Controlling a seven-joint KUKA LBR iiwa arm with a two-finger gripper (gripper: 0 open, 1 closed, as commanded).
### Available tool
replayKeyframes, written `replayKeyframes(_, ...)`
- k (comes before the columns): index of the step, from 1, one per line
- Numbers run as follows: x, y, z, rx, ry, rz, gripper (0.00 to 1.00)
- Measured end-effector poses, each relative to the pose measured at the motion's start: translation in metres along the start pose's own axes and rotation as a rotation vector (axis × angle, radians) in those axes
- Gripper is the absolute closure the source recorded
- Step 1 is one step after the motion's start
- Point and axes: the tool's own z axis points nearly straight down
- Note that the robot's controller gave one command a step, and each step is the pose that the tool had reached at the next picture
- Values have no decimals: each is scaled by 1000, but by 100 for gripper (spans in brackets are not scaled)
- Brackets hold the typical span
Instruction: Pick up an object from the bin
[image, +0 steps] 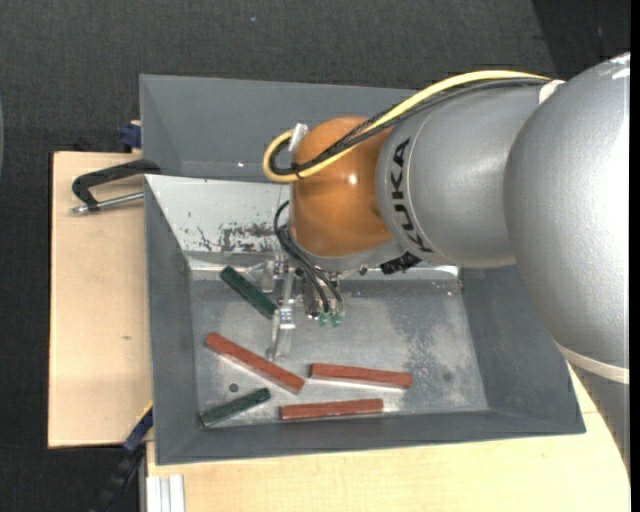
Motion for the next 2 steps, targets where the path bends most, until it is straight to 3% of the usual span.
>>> replayKeyframes(1,0,0,0,0,0,0,0)
replayKeyframes(2,25,-8,42,-2,-6,57,0)
